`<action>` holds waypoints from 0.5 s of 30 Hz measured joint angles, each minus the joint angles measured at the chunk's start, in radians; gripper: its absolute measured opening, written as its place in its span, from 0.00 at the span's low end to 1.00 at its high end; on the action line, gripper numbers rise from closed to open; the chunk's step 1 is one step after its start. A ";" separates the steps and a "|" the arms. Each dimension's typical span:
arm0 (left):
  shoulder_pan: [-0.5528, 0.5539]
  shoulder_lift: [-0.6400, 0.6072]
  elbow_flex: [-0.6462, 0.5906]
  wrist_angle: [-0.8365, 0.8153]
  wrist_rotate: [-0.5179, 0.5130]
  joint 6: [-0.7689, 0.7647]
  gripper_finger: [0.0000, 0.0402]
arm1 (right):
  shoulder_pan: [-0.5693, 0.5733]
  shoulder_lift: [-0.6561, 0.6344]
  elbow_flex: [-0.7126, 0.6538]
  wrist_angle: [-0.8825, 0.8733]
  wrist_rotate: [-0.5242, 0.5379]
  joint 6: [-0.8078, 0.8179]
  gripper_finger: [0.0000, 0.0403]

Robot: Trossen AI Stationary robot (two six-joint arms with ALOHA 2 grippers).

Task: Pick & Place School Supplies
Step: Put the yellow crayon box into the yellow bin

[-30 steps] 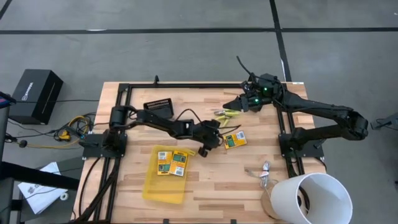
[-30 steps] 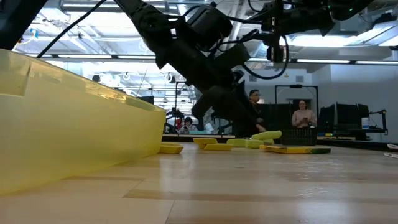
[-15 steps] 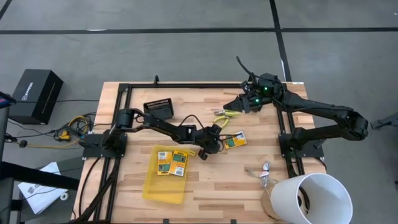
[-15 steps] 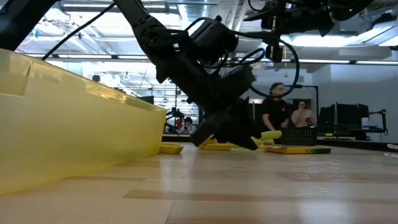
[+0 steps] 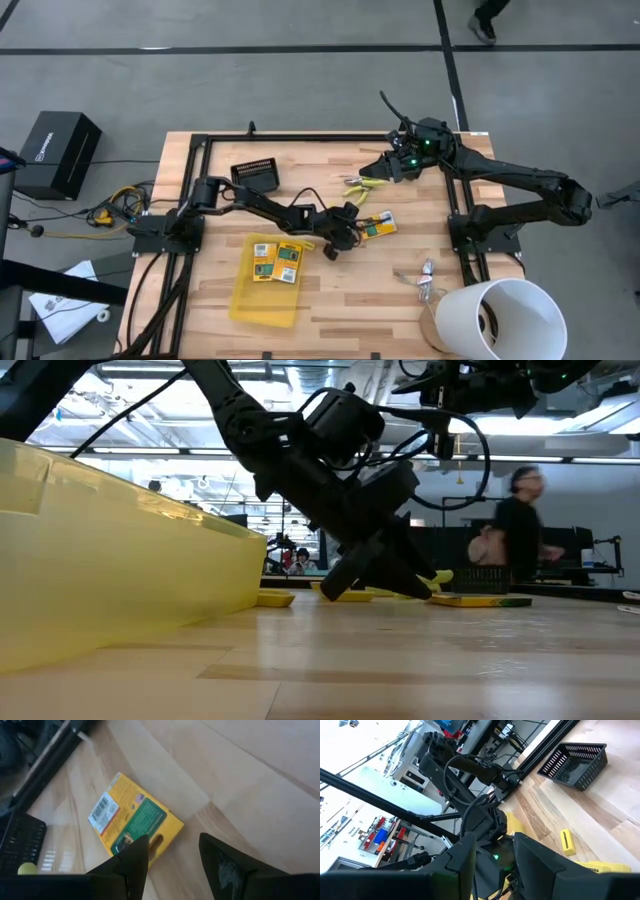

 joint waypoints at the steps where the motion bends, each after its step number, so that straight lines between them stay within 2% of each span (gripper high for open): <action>1: 0.000 0.005 0.001 0.006 -0.001 0.000 0.42 | 0.000 0.000 0.000 0.000 0.000 0.000 0.31; 6: 0.009 0.040 0.026 0.012 -0.004 -0.008 0.42 | 0.000 0.000 0.000 0.003 0.000 -0.003 0.31; 15: 0.011 0.123 0.155 0.004 -0.014 -0.009 0.42 | 0.003 0.000 0.001 0.017 -0.005 0.001 0.31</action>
